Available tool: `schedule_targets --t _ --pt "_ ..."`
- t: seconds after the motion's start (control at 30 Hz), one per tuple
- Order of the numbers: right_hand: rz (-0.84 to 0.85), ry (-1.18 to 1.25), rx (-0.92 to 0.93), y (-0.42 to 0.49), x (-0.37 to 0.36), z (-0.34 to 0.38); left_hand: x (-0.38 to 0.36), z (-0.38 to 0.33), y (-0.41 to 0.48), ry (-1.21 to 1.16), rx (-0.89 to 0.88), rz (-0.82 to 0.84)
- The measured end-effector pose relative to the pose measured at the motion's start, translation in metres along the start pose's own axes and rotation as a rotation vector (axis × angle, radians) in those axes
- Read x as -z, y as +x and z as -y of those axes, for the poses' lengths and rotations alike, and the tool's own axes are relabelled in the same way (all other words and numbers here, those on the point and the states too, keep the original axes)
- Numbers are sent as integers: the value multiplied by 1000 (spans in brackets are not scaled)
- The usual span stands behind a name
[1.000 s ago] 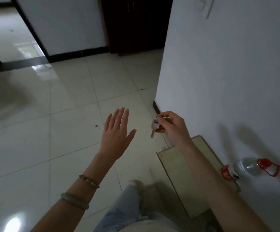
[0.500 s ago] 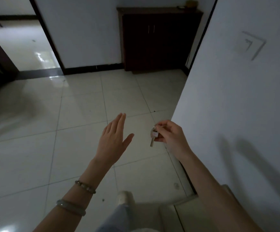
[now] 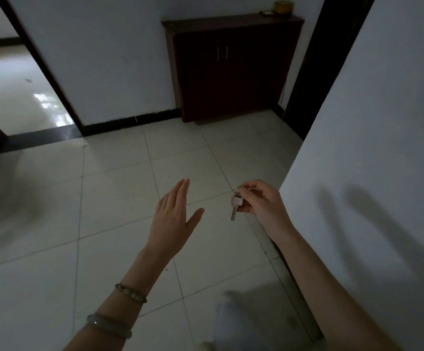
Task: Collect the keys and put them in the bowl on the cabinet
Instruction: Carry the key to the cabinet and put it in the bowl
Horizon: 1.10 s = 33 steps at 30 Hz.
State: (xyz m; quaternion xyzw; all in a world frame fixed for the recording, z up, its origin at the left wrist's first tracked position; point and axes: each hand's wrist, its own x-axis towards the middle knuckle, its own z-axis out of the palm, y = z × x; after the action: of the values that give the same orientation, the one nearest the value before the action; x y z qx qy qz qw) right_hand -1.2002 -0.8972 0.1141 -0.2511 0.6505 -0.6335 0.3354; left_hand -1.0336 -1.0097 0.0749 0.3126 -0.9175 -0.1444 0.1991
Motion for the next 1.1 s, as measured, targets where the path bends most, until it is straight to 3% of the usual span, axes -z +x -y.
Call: schedule_targets --t 0.7,1.1 --pt "-45 50 -10 396 37 52 -99 63 374 -46 21 69" --pt "-113 72 -6 587 58 59 -152 100 577 -59 -61 91"
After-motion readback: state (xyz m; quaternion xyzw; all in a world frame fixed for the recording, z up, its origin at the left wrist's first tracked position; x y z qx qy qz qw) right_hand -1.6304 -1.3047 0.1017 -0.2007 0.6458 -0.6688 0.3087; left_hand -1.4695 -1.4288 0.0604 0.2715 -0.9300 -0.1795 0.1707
